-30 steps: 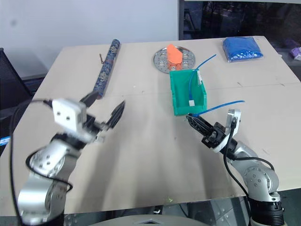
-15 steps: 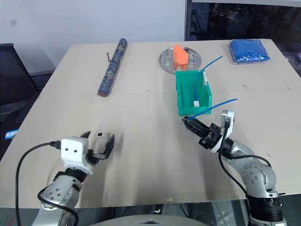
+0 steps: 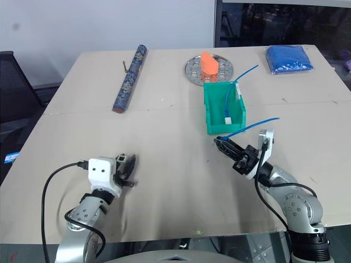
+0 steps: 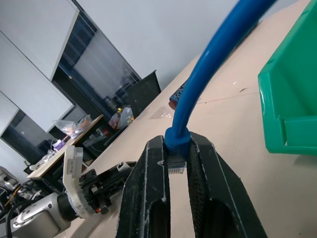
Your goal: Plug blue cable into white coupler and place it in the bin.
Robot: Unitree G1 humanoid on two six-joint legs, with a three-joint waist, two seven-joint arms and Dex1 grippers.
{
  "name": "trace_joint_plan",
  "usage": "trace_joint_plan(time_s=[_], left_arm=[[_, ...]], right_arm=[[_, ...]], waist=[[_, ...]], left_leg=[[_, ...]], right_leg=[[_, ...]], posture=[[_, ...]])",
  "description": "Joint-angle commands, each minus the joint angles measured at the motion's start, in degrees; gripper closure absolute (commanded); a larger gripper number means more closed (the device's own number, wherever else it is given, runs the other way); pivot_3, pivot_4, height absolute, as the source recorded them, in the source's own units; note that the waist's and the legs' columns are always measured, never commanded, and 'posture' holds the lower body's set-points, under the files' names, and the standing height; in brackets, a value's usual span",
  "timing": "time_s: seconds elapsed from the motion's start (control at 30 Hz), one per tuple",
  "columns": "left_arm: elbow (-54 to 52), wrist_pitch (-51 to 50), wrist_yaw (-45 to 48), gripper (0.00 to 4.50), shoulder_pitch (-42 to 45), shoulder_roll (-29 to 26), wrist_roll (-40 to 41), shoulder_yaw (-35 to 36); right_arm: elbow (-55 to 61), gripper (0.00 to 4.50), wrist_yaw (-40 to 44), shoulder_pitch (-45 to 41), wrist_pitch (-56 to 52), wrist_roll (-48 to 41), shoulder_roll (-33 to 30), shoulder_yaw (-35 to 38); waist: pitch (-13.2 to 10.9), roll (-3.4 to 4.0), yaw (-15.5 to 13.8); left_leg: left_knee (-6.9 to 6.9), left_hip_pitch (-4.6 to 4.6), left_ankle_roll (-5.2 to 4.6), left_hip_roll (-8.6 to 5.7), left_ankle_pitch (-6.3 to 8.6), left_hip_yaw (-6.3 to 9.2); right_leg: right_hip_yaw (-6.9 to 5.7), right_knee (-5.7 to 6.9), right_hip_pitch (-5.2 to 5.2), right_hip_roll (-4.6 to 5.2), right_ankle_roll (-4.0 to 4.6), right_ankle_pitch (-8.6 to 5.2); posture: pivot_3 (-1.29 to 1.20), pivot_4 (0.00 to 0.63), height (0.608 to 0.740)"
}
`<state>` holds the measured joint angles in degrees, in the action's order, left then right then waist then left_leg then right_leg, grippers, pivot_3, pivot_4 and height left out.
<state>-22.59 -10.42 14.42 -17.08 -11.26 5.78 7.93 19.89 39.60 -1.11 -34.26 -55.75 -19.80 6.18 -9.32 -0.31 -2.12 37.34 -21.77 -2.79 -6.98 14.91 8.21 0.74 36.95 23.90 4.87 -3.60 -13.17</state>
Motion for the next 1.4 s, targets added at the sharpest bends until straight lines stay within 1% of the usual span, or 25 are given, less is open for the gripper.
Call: trace_joint_plan(time_s=[0.03, 0.1, 0.2, 0.3, 0.37, 0.43, 0.5, 0.57, 0.73, 0.9, 1.1, 1.4], left_arm=[[-0.05, 1.57, -0.79, 3.91, 0.57, 0.12, 0.14, 0.40], [-0.03, 2.07, -0.17, 3.91, 2.37, -0.13, 0.66, -0.12], [2.00, 1.67, 8.56, 3.91, 9.70, -2.60, 5.38, -3.79], [7.23, 1.24, 22.16, 3.91, 18.98, -7.08, 9.91, -8.69], [12.09, 2.22, 31.85, 3.91, 25.49, -10.64, 10.66, -12.67], [17.97, 3.32, 40.40, 3.91, 31.77, -12.78, 10.92, -16.44], [23.96, 5.81, 47.61, 3.91, 36.69, -14.10, 9.71, -20.18], [28.76, 7.41, 52.73, 3.91, 40.38, -13.54, 9.60, -22.78], [37.68, 10.11, 59.62, 3.91, 46.81, -10.15, 8.17, -27.17], [45.58, 14.79, 62.44, 3.91, 50.59, -8.38, 5.03, -29.05], [47.74, 14.50, 63.77, 3.91, 51.75, -8.26, 3.65, -28.83], [47.07, 13.38, 64.19, 3.91, 51.81, -8.63, 2.63, -28.89]], right_arm=[[2.59, 4.50, -0.03, -0.08, 1.09, -0.50, -0.17, 1.63], [2.68, 4.50, 0.57, -0.59, 1.20, 0.25, -1.04, 1.64], [2.72, 4.50, 3.36, -3.60, 1.69, 3.04, -4.69, 1.00], [2.83, 4.50, 7.08, -7.59, 2.94, 7.01, -8.38, -1.42], [2.36, 4.50, 9.45, -10.81, 4.38, 10.35, -10.34, -3.63], [1.80, 4.50, 12.23, -13.35, 6.18, 13.95, -12.04, -6.33], [0.69, 4.50, 14.73, -15.31, 8.75, 18.19, -13.30, -9.21], [-0.42, 4.50, 16.61, -16.49, 10.94, 21.39, -13.84, -11.50], [-2.01, 4.50, 20.13, -16.10, 15.08, 27.03, -15.14, -14.71], [-2.77, 4.50, 20.83, -15.66, 17.12, 30.39, -14.54, -16.86], [-5.55, 4.50, 22.03, -15.97, 19.76, 34.90, -14.73, -19.49], [-9.41, 4.50, 22.82, -17.24, 22.21, 37.55, -12.48, -20.45]], waist=[[0.00, 0.00, 0.00], [0.00, 0.00, -0.02], [-0.02, 0.03, -0.27], [0.00, 0.01, -0.01], [0.00, 0.01, 0.28], [0.01, 0.01, 1.00], [0.01, 0.01, 1.51], [0.00, 0.00, 1.68], [0.00, -0.01, 1.46], [-0.01, -0.02, 1.52], [-0.01, -0.02, 1.52], [0.00, -0.02, 1.59]], left_leg=[[0.00, 0.00, 0.00, 0.00, 0.00, 0.00], [0.00, 0.00, 0.00, 0.00, 0.00, 0.00], [0.03, -0.04, 0.02, 0.00, -0.01, 0.01], [0.12, -0.03, 0.05, -0.01, -0.05, -0.03], [0.12, -0.02, 0.00, -0.01, -0.10, -0.04], [0.10, -0.01, 0.10, 0.02, -0.18, -0.06], [0.08, -0.05, 0.24, 0.03, -0.25, -0.02], [0.07, -0.03, 0.22, 0.06, -0.24, -0.03], [0.00, -0.30, 0.22, 0.07, -0.23, 0.07], [0.08, -0.32, 0.22, 0.05, -0.24, 0.06], [0.08, -0.27, 0.23, 0.06, -0.24, 0.03], [0.10, -0.23, 0.23, 0.06, -0.24, 0.03]], right_leg=[[0.00, 0.00, 0.00, 0.00, 0.00, 0.00], [-0.01, 0.00, 0.00, 0.00, 0.00, 0.00], [-0.09, 0.01, 0.00, 0.01, 0.00, 0.01], [-0.28, 0.01, -0.04, -0.01, 0.00, 0.10], [-0.29, 0.01, -0.04, -0.04, -0.01, 0.13], [-0.28, 0.02, 0.00, -0.11, 0.01, 0.14], [-0.32, 0.02, 0.02, -0.12, 0.01, 0.14], [-0.27, 0.00, 0.02, -0.13, 0.01, 0.13], [-0.15, -0.07, 0.30, -0.09, 0.00, 0.14], [-0.11, -0.05, 0.29, -0.08, 0.01, 0.15], [-0.06, 0.08, 0.30, -0.10, 0.00, 0.16], [-0.03, 0.12, 0.29, -0.12, -0.01, 0.17]], posture=[[0.00, 0.150, 0.740], [0.00, 0.150, 0.740], [0.00, 0.150, 0.740], [0.00, 0.150, 0.740], [0.00, 0.150, 0.740], [0.00, 0.150, 0.740], [0.00, 0.150, 0.740], [0.00, 0.150, 0.740], [0.00, 0.150, 0.740], [0.00, 0.150, 0.740], [0.00, 0.150, 0.740], [0.00, 0.150, 0.740]])
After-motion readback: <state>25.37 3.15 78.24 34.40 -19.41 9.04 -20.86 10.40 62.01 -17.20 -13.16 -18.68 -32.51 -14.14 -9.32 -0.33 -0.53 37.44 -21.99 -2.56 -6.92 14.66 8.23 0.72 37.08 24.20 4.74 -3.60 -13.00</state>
